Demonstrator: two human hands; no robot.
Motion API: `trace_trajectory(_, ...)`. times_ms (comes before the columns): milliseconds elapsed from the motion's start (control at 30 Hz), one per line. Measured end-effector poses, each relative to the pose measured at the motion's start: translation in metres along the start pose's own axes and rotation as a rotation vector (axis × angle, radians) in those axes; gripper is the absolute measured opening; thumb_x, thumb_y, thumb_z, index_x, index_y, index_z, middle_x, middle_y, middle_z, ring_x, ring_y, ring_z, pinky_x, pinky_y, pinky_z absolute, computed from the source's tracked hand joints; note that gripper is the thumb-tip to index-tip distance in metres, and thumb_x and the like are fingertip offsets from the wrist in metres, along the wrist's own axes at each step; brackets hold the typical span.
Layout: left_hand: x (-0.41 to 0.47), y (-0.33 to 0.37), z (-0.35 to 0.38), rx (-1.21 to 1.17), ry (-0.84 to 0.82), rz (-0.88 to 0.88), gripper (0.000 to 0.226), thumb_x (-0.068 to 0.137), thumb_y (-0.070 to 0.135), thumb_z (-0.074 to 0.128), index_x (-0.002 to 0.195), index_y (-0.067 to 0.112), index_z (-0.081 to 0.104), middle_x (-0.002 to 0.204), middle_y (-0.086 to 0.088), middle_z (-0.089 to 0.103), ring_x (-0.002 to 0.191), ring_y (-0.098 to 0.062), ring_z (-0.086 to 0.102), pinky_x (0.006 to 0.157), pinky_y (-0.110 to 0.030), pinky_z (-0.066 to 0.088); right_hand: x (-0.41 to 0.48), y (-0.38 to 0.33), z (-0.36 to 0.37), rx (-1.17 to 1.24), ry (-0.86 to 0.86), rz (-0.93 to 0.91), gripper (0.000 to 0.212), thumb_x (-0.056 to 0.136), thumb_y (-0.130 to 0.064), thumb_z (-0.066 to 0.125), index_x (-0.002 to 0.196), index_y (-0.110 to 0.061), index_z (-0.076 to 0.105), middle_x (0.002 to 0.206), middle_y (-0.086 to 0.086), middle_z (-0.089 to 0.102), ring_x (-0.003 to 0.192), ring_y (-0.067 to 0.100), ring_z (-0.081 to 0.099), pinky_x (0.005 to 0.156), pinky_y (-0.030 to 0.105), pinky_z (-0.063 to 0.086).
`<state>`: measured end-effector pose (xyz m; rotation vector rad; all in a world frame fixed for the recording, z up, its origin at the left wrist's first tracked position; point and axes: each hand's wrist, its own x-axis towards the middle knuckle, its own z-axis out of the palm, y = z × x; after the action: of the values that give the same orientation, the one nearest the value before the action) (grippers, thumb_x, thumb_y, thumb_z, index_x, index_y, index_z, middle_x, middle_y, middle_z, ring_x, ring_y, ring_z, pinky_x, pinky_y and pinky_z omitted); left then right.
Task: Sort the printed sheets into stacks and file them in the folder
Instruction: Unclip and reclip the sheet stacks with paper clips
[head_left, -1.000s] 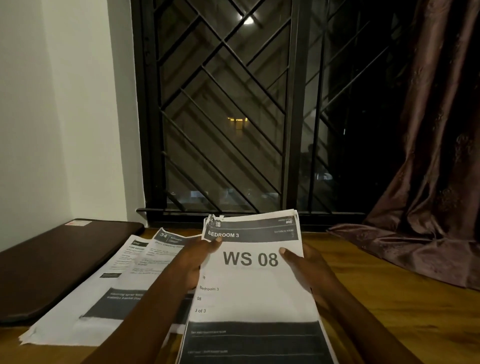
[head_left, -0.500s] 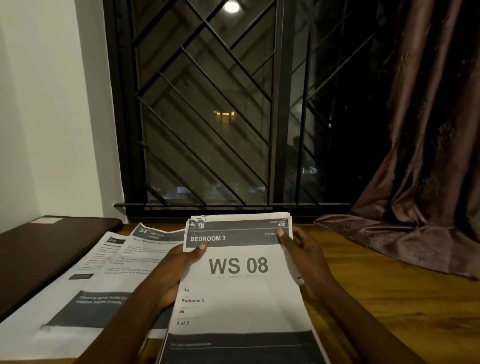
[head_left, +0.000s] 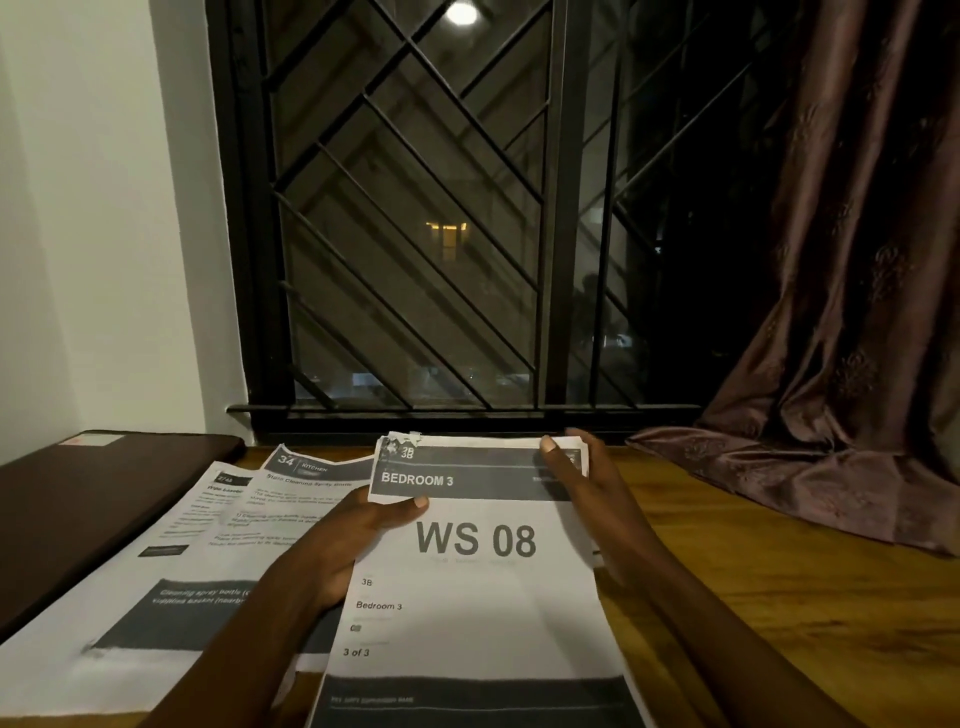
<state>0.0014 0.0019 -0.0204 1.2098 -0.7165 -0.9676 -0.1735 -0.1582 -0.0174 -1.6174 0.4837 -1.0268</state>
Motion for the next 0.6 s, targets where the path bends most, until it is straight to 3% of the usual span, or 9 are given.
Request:
trace_trajectory(67,0.0,0.0,-0.003,-0.015,0.009,0.012,0.036,0.087,0.003,0.063,0.122,0.01,0.06,0.117,-0.024,0.066,0.108,-0.045,0.063,0.098,-0.065,0.041,0.002,0.002,-0.005,0.056,0.033,0.017,0.029,0.089,-0.04,0.058,0.114,-0.028,0.053,0.103,-0.006,0.067,0.089,0.01,0.065,0.067,0.02,0.051)
trace_trajectory(233,-0.003,0.0,0.001,0.011,0.031,0.067,0.032,0.086,0.003,0.065,0.118,0.009,0.061,0.112,-0.023,0.069,0.102,-0.042,0.066,0.093,-0.059,0.048,-0.002,0.007,-0.006,-0.024,0.064,0.005,0.012,0.091,-0.016,0.061,0.101,-0.02,0.066,0.095,0.0,0.073,0.081,0.013,0.071,0.065,0.022,0.057)
trace_trajectory(333,-0.005,0.0,0.002,0.025,0.023,0.095,0.052,0.073,0.016,0.08,0.12,0.008,0.06,0.113,-0.023,0.068,0.102,-0.041,0.066,0.092,-0.058,0.049,0.0,0.008,-0.012,-0.073,0.153,-0.03,0.007,0.089,-0.021,0.063,0.094,-0.022,0.068,0.09,0.001,0.074,0.079,0.016,0.072,0.07,0.034,0.059)
trace_trajectory(400,-0.005,0.002,0.004,0.031,0.005,0.084,0.042,0.081,0.012,0.075,0.119,0.007,0.06,0.111,-0.023,0.069,0.101,-0.041,0.067,0.089,-0.056,0.051,0.001,0.01,-0.013,-0.094,0.128,-0.02,0.013,0.091,-0.029,0.06,0.098,-0.02,0.068,0.091,0.002,0.074,0.083,0.02,0.071,0.075,0.04,0.058)
trace_trajectory(533,-0.011,0.006,0.012,-0.003,-0.043,0.032,0.024,0.087,-0.002,0.057,0.107,0.01,0.064,0.103,-0.022,0.072,0.085,-0.036,0.072,0.065,-0.043,0.06,-0.001,0.013,0.001,0.044,0.069,0.054,0.026,0.091,-0.033,0.059,0.11,-0.016,0.061,0.099,0.005,0.072,0.089,0.021,0.071,0.08,0.039,0.058)
trace_trajectory(600,-0.013,0.01,0.013,-0.012,-0.03,0.034,0.025,0.086,-0.002,0.057,0.107,0.01,0.064,0.103,-0.023,0.071,0.086,-0.038,0.072,0.07,-0.048,0.059,-0.001,0.009,0.004,0.067,0.067,0.051,0.025,0.091,-0.031,0.058,0.112,-0.017,0.06,0.102,0.006,0.072,0.089,0.021,0.071,0.078,0.036,0.058)
